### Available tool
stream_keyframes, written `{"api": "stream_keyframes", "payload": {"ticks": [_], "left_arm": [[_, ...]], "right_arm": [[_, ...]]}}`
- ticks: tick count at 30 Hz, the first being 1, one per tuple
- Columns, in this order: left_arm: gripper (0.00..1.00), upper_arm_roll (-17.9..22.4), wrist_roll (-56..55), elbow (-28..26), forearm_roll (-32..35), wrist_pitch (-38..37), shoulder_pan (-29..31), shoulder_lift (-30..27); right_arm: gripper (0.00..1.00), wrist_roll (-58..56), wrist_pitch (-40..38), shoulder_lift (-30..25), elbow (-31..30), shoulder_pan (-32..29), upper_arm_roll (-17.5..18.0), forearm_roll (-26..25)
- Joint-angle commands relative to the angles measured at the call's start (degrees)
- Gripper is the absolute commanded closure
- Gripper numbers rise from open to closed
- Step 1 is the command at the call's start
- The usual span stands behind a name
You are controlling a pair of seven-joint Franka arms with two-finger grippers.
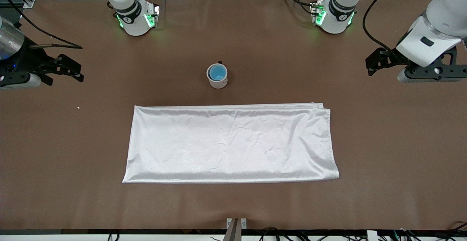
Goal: Place blue cup into white mug on table
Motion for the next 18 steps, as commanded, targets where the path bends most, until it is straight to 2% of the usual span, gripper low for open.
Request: {"api": "stream_keyframes", "payload": {"ticks": [1,18], "left_arm": [[0.00,-0.22,1.53,-1.18,-1.18,0.30,0.21,-0.70],[0.00,-0.21,8.38,-0.57,-5.04,3.99,3.90,1.24]], "right_arm": [[0.00,0.47,-0.50,-0.53,-0.24,-0.98,0.47,1.01],[0.00,0.47,-0.85,-0.53,-0.41,-0.89,0.47,0.93]]}}
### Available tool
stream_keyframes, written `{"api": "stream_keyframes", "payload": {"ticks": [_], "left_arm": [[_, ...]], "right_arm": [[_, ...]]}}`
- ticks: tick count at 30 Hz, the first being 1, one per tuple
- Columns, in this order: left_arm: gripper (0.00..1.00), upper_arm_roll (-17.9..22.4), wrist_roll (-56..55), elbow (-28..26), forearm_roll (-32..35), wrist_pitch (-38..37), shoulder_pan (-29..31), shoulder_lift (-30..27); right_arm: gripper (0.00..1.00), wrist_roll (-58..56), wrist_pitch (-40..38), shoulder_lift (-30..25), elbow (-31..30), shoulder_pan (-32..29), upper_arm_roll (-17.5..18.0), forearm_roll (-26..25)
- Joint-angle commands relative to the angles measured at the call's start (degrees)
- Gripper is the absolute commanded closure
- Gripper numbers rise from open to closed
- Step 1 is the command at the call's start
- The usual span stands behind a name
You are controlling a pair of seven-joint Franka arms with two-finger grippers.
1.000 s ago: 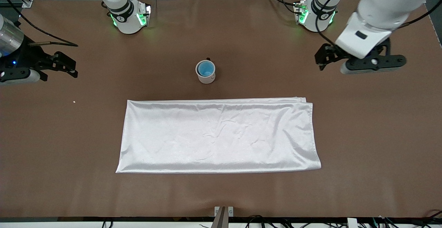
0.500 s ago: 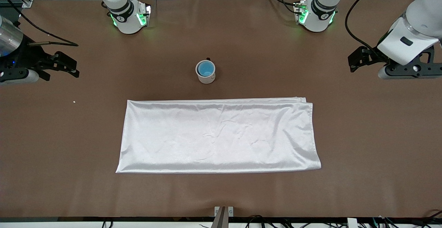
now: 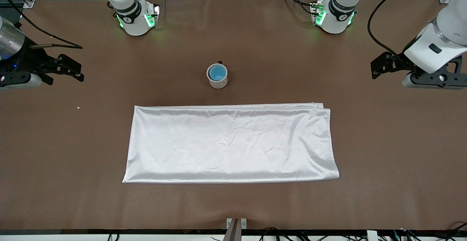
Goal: Place blue cup into white mug on table
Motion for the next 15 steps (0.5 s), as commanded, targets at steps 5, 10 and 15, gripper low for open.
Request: {"api": "stream_keyframes", "payload": {"ticks": [5,10,15], "left_arm": [[0.00,-0.16,3.17,0.36,-1.59,2.00,1.09,0.59],[0.00,-0.16,3.43,0.27,-1.68,2.00,1.18,0.68],[0.00,-0.16,3.34,0.45,-1.59,2.00,1.18,0.68]], "right_arm": [[0.00,0.44,-0.46,-0.53,-0.37,-0.96,0.48,0.93],[0.00,0.44,-0.46,-0.53,-0.37,-0.96,0.48,0.93],[0.00,0.44,-0.46,-0.44,-0.81,-0.88,0.48,0.93]]}}
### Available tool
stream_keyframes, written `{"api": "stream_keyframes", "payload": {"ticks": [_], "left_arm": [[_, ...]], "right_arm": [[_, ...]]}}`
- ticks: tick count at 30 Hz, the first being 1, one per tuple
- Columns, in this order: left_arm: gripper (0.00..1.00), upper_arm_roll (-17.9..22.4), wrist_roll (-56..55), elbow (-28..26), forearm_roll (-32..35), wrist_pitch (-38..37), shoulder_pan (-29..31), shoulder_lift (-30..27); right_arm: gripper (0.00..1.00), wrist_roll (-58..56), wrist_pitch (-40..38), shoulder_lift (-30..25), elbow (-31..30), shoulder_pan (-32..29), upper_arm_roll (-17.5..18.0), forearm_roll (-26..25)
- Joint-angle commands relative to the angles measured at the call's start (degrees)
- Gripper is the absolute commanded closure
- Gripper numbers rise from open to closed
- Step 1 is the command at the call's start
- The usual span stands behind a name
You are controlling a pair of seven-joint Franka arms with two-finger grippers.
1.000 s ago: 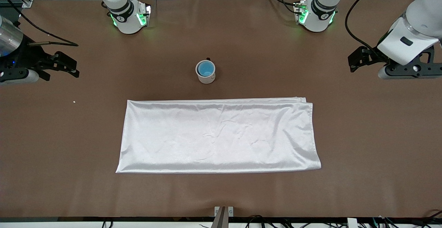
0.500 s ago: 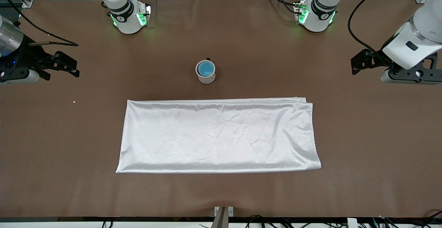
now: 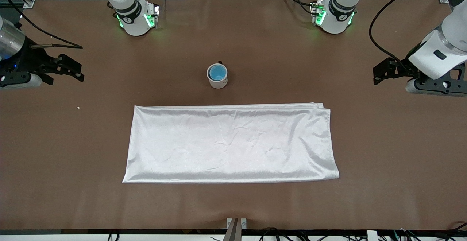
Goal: Place blue cup into white mug on table
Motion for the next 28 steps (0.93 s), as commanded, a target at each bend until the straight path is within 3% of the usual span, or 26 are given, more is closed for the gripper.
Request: {"api": "stream_keyframes", "payload": {"ticks": [1,28], "left_arm": [[0.00,-0.23,1.81,0.45,-1.27,0.34,0.59,0.02],[0.00,-0.23,2.17,0.27,-1.36,0.34,0.59,0.02]], "right_arm": [[0.00,0.44,-0.37,-0.53,-0.73,-0.87,0.48,0.93],[0.00,0.44,-0.19,-0.44,-1.35,-0.78,0.48,0.93]]}}
